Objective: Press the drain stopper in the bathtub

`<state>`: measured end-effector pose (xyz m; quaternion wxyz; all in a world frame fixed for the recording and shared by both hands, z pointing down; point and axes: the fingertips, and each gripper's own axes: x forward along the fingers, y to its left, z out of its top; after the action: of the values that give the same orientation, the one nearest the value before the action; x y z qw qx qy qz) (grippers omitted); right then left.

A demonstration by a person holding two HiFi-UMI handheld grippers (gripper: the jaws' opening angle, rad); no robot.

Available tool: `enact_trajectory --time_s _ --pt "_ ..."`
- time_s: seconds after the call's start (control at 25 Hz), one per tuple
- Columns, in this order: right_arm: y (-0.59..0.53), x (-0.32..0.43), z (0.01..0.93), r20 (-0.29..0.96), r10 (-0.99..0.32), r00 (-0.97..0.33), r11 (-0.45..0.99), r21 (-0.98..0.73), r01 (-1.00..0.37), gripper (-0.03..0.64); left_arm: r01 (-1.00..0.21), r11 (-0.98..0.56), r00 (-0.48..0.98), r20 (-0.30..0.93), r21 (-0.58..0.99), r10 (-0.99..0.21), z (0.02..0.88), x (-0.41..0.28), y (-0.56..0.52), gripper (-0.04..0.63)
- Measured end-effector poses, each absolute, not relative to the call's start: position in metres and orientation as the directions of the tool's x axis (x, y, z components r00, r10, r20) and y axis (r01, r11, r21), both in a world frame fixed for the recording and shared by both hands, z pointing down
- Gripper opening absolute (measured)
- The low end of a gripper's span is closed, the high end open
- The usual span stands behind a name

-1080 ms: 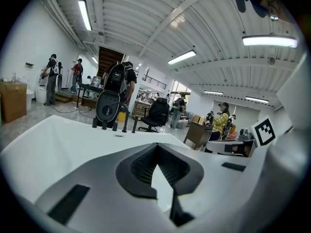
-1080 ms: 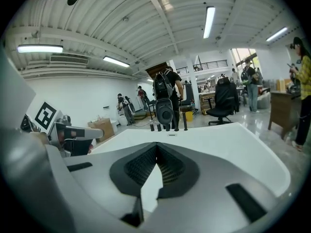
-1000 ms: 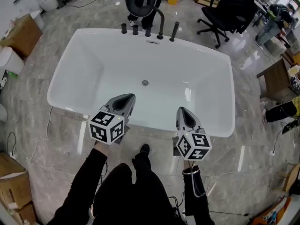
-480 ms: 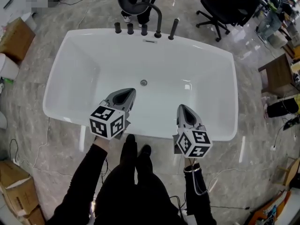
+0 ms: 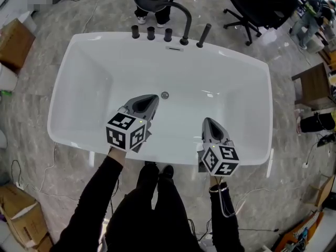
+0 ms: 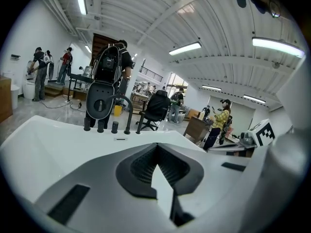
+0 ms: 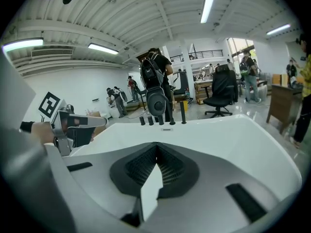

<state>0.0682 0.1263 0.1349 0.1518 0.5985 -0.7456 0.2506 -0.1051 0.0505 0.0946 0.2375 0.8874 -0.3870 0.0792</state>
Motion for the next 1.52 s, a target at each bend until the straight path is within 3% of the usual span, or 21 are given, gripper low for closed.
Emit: enact_trajectory --time_s 0.52,1.12,1.52 --pt "0.057 0.087 0.198 0.59 -0.773 -0.231 0.157 -0.175 -0.972 0.0 -0.719 -0.592 0.694 0.402 0.363 -0.597 0.169 -0.082 -0.027 -0.001" --pt "0.008 0.16 0.349 0.667 -0.718 -0.202 0.114 -0.173 -0.978 0.002 -0.766 -0.523 0.635 0.572 0.375 -0.52 0.379 -0.039 -0.1 -0.002" --pt "-0.022 0.164 0.447 0.686 -0.69 -0.232 0.134 -0.194 -0.972 0.002 -0.768 -0.542 0.608 0.655 0.341 -0.449 0.497 -0.014 -0.116 -0.002"
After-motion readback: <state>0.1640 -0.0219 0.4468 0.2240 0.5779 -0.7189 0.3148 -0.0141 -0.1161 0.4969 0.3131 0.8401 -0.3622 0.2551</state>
